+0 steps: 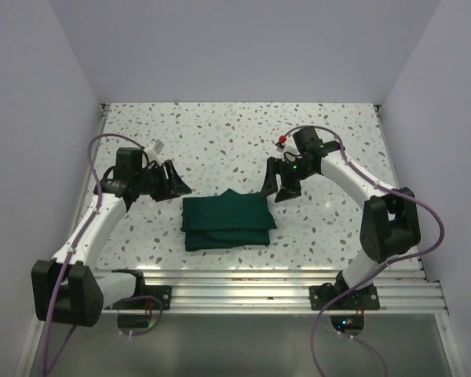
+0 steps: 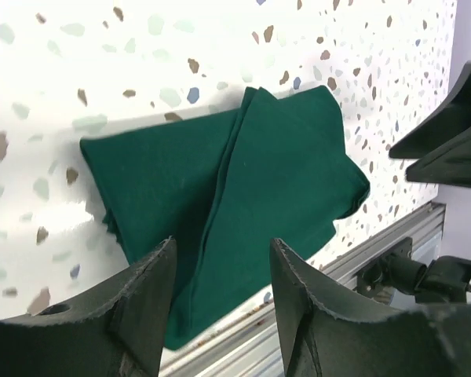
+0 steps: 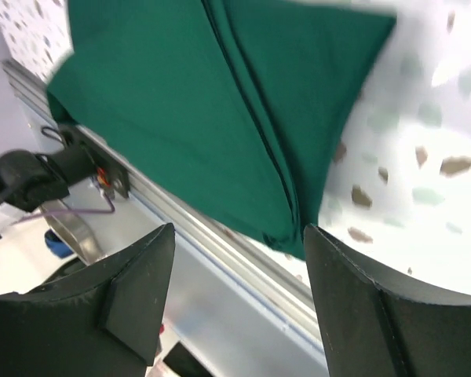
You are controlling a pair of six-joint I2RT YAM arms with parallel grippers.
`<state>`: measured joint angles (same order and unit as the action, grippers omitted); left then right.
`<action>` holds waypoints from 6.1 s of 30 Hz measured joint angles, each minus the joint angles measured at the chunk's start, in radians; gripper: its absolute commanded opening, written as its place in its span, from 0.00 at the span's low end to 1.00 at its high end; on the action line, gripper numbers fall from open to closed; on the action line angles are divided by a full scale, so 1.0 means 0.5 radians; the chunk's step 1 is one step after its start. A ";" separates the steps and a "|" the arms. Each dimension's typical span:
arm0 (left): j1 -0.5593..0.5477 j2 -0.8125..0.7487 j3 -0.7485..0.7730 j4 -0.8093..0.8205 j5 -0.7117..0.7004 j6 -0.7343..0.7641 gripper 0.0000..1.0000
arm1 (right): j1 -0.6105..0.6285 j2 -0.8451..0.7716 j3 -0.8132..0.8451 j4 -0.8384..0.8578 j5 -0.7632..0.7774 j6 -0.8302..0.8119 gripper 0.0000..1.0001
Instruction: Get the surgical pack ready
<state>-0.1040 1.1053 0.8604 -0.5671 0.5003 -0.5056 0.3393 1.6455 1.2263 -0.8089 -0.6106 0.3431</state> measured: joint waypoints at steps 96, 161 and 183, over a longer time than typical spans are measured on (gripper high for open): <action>0.101 1.566 0.665 0.224 0.284 0.377 0.46 | 0.405 -0.024 -0.140 0.351 0.548 0.110 0.43; -1.052 0.527 0.443 -0.475 -0.918 0.041 0.67 | 0.094 0.269 0.111 0.520 -0.056 0.620 0.56; -2.110 1.135 0.388 -0.933 -2.448 -0.494 0.60 | 0.093 -0.198 -0.518 0.625 -0.014 0.581 0.57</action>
<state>-1.1591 1.6730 1.0546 -1.0336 -0.7238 -0.7528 0.3859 1.5467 0.9672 -0.4965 -0.6178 0.6334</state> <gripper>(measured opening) 0.611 0.575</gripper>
